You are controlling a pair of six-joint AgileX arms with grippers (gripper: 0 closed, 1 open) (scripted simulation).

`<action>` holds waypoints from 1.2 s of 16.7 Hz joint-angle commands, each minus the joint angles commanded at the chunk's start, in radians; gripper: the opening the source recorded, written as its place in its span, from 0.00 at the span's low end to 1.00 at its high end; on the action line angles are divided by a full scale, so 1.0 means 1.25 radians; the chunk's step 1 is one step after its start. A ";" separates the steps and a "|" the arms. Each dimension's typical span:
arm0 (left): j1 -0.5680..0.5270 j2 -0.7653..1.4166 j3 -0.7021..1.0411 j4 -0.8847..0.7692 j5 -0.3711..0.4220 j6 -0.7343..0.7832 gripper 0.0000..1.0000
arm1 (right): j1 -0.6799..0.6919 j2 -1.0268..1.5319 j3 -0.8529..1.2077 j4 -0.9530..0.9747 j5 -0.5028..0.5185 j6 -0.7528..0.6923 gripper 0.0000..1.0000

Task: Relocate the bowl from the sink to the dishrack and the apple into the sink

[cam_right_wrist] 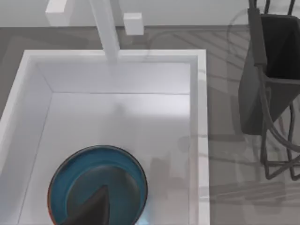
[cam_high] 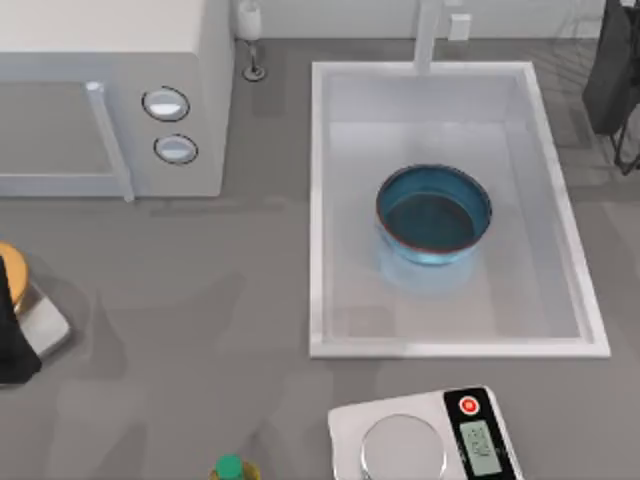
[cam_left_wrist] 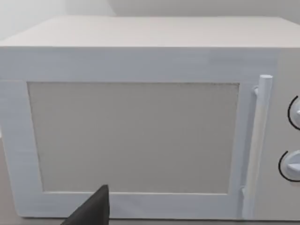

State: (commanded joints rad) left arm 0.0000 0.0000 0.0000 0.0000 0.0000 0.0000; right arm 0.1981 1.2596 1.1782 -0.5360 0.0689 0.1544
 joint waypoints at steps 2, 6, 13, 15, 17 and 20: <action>0.000 0.000 0.000 0.000 0.000 0.000 1.00 | 0.033 0.203 0.177 -0.081 0.007 0.034 1.00; 0.000 0.000 0.000 0.000 0.000 0.000 1.00 | 0.103 0.578 0.514 -0.242 0.020 0.110 1.00; 0.000 0.000 0.000 0.000 0.000 0.000 1.00 | 0.215 1.022 0.946 -0.483 0.032 0.248 1.00; 0.000 0.000 0.000 0.000 0.000 0.000 1.00 | 0.237 1.084 1.017 -0.530 0.033 0.278 1.00; 0.000 0.000 0.000 0.000 0.000 0.000 1.00 | 0.252 1.121 1.063 -0.561 0.034 0.298 1.00; 0.000 0.000 0.000 0.000 0.000 0.000 1.00 | 0.259 1.135 1.084 -0.575 0.035 0.307 1.00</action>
State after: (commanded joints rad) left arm 0.0000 0.0000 0.0000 0.0000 0.0000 0.0000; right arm 0.5218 2.6787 2.5336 -1.2545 0.1125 0.5384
